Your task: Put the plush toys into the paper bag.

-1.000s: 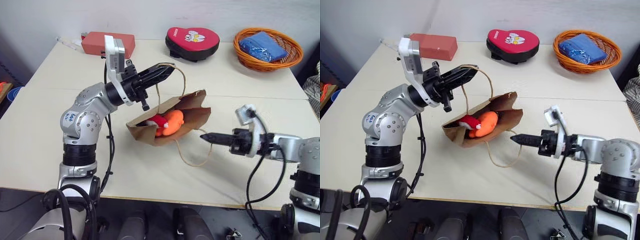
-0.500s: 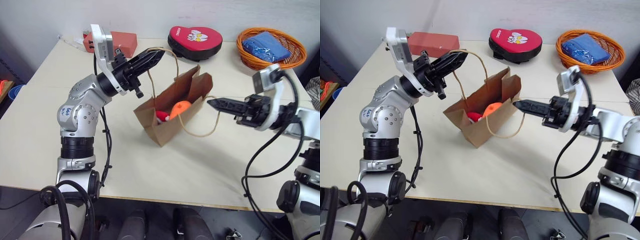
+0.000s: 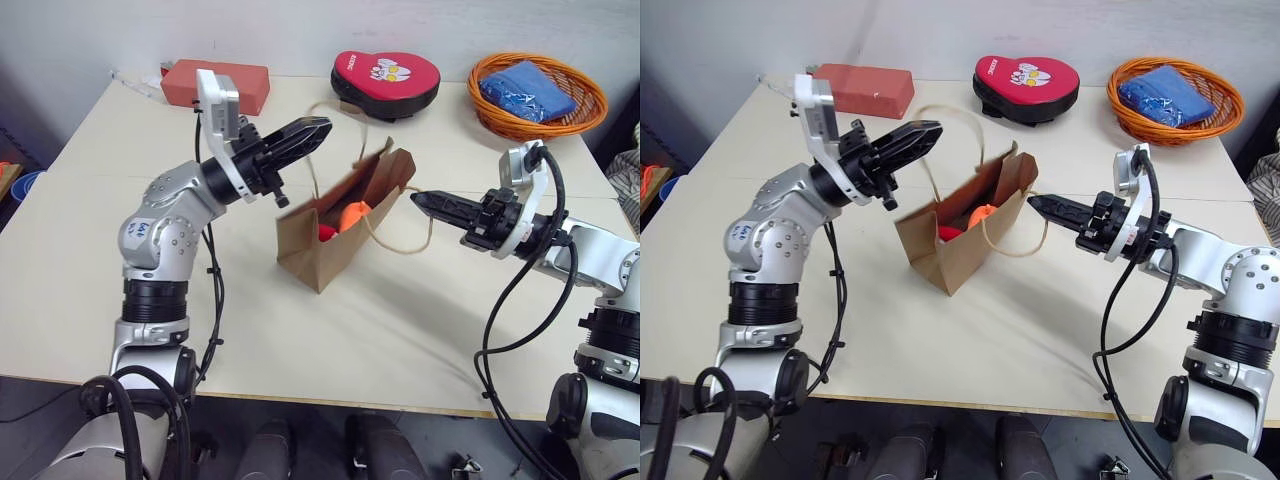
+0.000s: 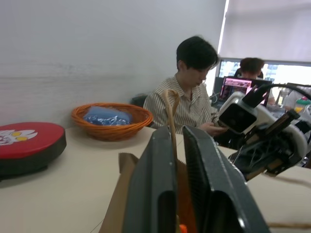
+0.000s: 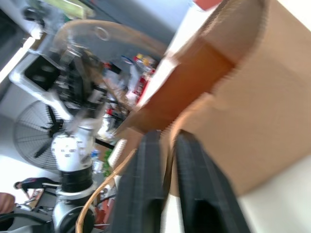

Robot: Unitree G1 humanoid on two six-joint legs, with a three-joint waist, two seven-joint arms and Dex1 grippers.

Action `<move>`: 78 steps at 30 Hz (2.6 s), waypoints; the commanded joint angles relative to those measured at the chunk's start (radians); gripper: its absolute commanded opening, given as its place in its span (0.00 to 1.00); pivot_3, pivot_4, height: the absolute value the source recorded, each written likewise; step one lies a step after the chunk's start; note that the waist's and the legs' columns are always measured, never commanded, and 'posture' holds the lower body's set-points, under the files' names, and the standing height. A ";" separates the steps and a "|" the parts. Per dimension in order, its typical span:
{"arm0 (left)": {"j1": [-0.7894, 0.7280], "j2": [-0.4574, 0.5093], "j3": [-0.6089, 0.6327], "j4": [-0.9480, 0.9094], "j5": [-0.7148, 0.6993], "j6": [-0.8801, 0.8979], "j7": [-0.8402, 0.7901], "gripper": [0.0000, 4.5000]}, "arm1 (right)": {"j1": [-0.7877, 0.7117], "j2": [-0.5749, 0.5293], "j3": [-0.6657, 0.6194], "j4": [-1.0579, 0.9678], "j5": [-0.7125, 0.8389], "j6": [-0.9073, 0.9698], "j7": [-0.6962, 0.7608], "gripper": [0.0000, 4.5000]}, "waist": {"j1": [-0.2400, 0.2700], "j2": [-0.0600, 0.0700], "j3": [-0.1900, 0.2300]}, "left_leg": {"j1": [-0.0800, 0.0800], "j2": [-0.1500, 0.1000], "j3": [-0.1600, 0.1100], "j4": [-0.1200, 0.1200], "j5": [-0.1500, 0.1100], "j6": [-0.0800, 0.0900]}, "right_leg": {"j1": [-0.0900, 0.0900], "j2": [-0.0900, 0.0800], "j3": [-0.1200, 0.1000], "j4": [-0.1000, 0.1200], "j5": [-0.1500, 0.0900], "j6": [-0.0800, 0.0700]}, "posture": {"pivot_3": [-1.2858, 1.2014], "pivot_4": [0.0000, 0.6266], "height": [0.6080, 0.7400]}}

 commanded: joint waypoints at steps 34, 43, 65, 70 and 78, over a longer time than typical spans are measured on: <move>0.512 -0.024 -0.040 -0.546 0.006 0.138 0.347 0.89 | 0.498 -0.099 0.216 -0.305 -0.968 -1.122 0.925 0.00 | 0.010 0.000 0.000 | 0.004 -0.001 0.000 -0.001 -0.002 0.003 | 0.005 -0.001 0.001 -0.007 0.002 0.002 | 0.52 0.24 1.00; 0.522 0.002 -0.111 -0.567 0.040 0.128 0.321 0.89 | 0.528 -0.095 0.215 -0.328 -0.960 -1.112 0.907 0.00 | 0.008 0.000 0.000 | 0.006 -0.001 0.000 -0.001 -0.001 0.002 | 0.005 0.000 0.002 -0.008 0.002 0.002 | 0.52 0.24 1.00; 0.553 0.039 -0.049 -0.531 -0.022 0.095 0.237 0.89 | 0.322 0.153 0.547 -0.423 -1.158 -1.056 0.656 0.00 | 0.006 0.000 0.000 | 0.008 -0.001 0.000 -0.001 -0.001 0.002 | 0.006 -0.001 0.002 -0.008 0.002 0.002 | 0.52 0.24 1.00; 0.536 0.036 -0.067 -0.504 0.002 0.092 0.249 0.89 | 0.289 0.191 0.575 -0.361 -1.242 -1.095 0.623 0.00 | 0.005 0.000 0.000 | 0.008 -0.001 0.000 -0.001 -0.001 0.002 | 0.006 -0.001 0.002 -0.008 0.002 0.002 | 0.52 0.24 1.00; 0.499 -0.006 -0.112 -0.470 0.043 0.079 0.271 0.89 | 0.252 0.243 0.621 -0.323 -1.284 -1.104 0.623 0.00 | 0.002 0.000 0.000 | 0.008 -0.001 0.000 -0.001 -0.001 0.001 | 0.006 -0.001 0.002 -0.007 0.002 0.002 | 0.52 0.24 1.00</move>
